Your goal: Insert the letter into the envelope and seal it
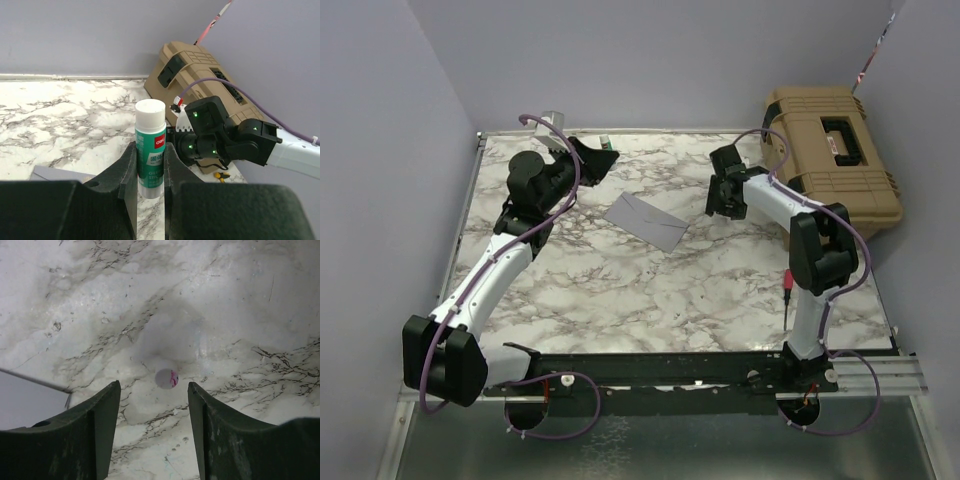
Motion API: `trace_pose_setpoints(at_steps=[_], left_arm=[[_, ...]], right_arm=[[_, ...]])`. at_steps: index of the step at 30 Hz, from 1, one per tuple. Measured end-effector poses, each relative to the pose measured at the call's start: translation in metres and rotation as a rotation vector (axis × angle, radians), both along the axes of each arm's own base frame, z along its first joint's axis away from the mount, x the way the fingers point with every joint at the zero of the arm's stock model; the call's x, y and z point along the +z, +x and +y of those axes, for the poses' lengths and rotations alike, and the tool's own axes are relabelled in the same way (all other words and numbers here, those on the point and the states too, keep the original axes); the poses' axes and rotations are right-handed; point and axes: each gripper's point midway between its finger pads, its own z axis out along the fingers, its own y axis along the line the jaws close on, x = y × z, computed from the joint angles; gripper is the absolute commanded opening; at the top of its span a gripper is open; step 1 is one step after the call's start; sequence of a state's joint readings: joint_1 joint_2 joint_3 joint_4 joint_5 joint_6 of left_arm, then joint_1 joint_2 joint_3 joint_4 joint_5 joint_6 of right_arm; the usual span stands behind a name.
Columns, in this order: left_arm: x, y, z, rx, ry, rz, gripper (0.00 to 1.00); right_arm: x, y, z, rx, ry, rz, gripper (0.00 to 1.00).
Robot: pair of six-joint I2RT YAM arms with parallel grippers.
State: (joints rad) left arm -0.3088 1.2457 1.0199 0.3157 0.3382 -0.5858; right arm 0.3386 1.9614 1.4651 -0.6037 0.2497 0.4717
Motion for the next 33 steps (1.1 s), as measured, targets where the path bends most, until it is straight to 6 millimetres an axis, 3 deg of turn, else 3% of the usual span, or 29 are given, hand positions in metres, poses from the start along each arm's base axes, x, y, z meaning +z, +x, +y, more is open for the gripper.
trace_pose_setpoints(at_steps=[9,11,16,20,24,33], left_arm=[[-0.005,0.000,-0.003,-0.016,0.008,0.009,0.00],[-0.005,0.000,-0.003,-0.017,0.009,0.011,0.00],[-0.008,0.001,-0.004,-0.020,0.013,0.016,0.00],[-0.009,0.001,-0.004,-0.021,0.015,0.017,0.00],[-0.010,0.001,-0.005,-0.027,0.016,0.018,0.00],[-0.014,0.001,-0.008,-0.049,0.024,0.024,0.00]], right_arm=[[-0.024,-0.001,-0.006,-0.031,-0.012,0.049,0.45],[-0.024,-0.001,-0.007,-0.035,-0.011,0.047,0.40],[-0.024,0.001,-0.008,-0.040,-0.011,0.041,0.38],[-0.023,0.002,-0.010,-0.039,-0.014,0.039,0.17],[-0.023,0.005,-0.010,-0.037,-0.011,0.026,0.07],[-0.019,0.010,-0.003,-0.017,0.024,0.008,0.00]])
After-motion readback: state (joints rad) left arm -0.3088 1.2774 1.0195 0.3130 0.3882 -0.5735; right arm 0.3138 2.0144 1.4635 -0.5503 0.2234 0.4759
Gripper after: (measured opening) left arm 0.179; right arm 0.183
